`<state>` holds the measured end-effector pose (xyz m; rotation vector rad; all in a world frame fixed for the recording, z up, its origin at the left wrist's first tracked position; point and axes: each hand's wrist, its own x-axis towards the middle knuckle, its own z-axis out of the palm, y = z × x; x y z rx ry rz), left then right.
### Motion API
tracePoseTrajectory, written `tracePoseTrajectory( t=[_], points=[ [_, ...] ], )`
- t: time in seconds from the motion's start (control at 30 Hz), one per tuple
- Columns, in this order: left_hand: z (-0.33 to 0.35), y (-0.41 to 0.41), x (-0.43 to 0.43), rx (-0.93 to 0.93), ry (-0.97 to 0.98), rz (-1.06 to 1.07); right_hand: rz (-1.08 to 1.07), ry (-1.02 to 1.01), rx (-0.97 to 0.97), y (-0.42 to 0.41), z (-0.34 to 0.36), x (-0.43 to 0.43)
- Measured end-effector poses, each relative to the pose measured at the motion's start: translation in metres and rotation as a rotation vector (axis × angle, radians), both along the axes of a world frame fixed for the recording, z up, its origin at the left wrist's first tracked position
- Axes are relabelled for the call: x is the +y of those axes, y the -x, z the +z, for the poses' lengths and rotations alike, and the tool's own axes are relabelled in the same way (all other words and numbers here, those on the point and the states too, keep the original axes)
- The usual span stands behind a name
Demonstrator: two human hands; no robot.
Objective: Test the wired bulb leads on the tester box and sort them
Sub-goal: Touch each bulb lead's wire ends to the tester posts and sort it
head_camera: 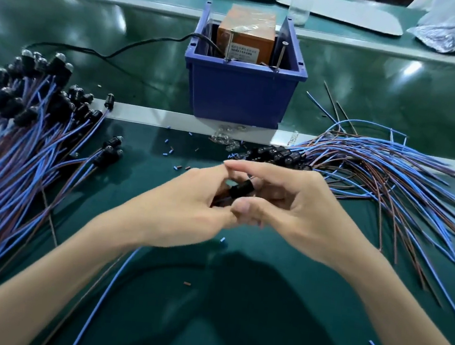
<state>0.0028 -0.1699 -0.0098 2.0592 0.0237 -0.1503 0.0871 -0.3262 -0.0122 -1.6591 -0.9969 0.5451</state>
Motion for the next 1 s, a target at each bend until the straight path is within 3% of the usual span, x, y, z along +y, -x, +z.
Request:
tracePoseTrajectory(
  t=[0.07,0.13,0.2,0.23,0.27,0.3,0.37,0.43,0.5,0.63,0.8,1.0],
  points=[
    [0.003,0.000,0.002,0.096,0.035,0.020,-0.064,-0.067,-0.019,0.003,-0.006,0.007],
    [0.007,0.005,-0.001,0.051,-0.061,0.117,-0.179,-0.115,-0.038,0.004,-0.010,0.009],
    [0.016,0.012,-0.006,-0.279,-0.286,0.297,-0.281,-0.143,-0.041,0.002,-0.010,0.006],
    [0.020,0.017,-0.009,-0.431,-0.270,0.375,-0.312,-0.169,-0.034,0.001,-0.007,0.004],
    [0.023,0.020,-0.013,-0.476,-0.147,0.400,-0.335,-0.209,-0.014,-0.001,-0.005,0.002],
    [0.028,0.023,-0.019,-0.406,0.060,0.388,-0.357,-0.258,0.017,-0.001,-0.002,0.000],
    [0.030,0.028,-0.036,-0.025,0.482,0.283,-0.418,-0.351,0.120,-0.001,0.000,0.000],
    [0.025,0.030,-0.050,0.310,0.768,0.327,-0.435,-0.441,0.306,0.001,0.002,0.003],
    [0.017,0.029,-0.050,0.373,1.024,0.547,-0.391,-0.553,0.556,0.003,0.006,0.004],
    [0.016,0.021,-0.028,0.113,1.368,0.896,-0.341,-0.718,0.887,0.004,0.017,-0.005],
    [0.026,0.010,-0.009,-0.244,1.575,1.154,-0.469,-0.649,0.872,-0.006,0.025,-0.020],
    [0.031,-0.009,0.003,-0.457,1.480,1.185,-0.458,-0.700,0.817,-0.033,0.036,-0.022]
  ],
)
